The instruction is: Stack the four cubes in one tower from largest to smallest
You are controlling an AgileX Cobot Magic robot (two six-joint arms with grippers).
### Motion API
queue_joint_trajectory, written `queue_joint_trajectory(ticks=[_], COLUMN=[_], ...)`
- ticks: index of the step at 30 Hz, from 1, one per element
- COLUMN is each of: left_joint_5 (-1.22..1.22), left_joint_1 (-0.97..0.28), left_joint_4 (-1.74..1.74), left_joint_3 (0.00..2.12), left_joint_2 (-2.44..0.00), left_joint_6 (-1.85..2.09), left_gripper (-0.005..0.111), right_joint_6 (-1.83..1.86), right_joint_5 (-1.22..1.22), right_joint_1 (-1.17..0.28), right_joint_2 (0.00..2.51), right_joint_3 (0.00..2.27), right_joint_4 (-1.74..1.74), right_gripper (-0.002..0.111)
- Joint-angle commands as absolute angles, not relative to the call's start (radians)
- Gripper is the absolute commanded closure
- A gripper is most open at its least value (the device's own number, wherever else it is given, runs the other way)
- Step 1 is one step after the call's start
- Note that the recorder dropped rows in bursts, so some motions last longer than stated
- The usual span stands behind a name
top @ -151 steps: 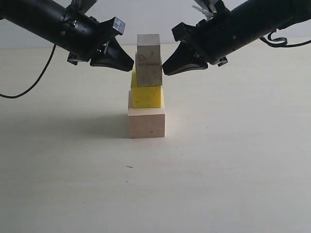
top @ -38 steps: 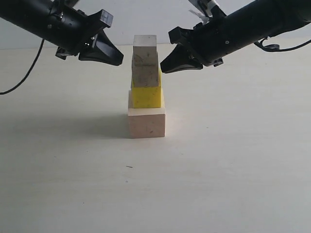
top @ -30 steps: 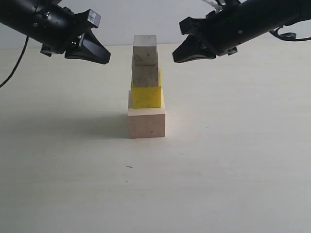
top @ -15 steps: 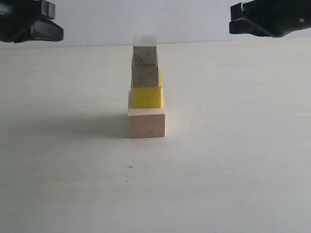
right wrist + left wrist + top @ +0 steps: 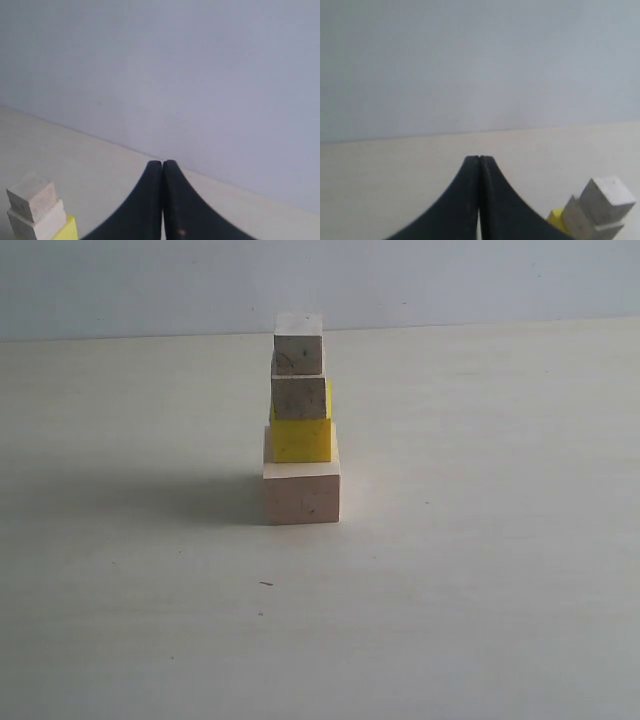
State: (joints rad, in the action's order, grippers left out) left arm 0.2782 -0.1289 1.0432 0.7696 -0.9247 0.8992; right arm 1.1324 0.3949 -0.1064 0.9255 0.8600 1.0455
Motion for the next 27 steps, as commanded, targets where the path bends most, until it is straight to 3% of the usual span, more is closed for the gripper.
queue_joint_trajectory(ticks=[1, 15, 27], left_joint_5=[0.200, 0.182, 0.182], left_joint_1=[-0.126, -0.126, -0.126], left_joint_4=[1.053, 1.050, 1.050], left_joint_3=[0.759, 0.759, 0.759], left_joint_2=[-0.802, -0.671, -0.673], left_joint_6=[0.908, 0.909, 0.909], left_gripper=[0.107, 0.107, 0.107], right_joint_6=[1.141, 1.100, 1.099], right_joint_5=[0.401, 0.394, 0.394], right_joint_1=[-0.105, -0.105, -0.105], right_joint_2=[0.820, 0.582, 0.536], right_joint_3=[0.854, 0.854, 0.854], right_joint_4=[1.034, 1.034, 1.039], right_gripper=[0.108, 0.108, 0.108])
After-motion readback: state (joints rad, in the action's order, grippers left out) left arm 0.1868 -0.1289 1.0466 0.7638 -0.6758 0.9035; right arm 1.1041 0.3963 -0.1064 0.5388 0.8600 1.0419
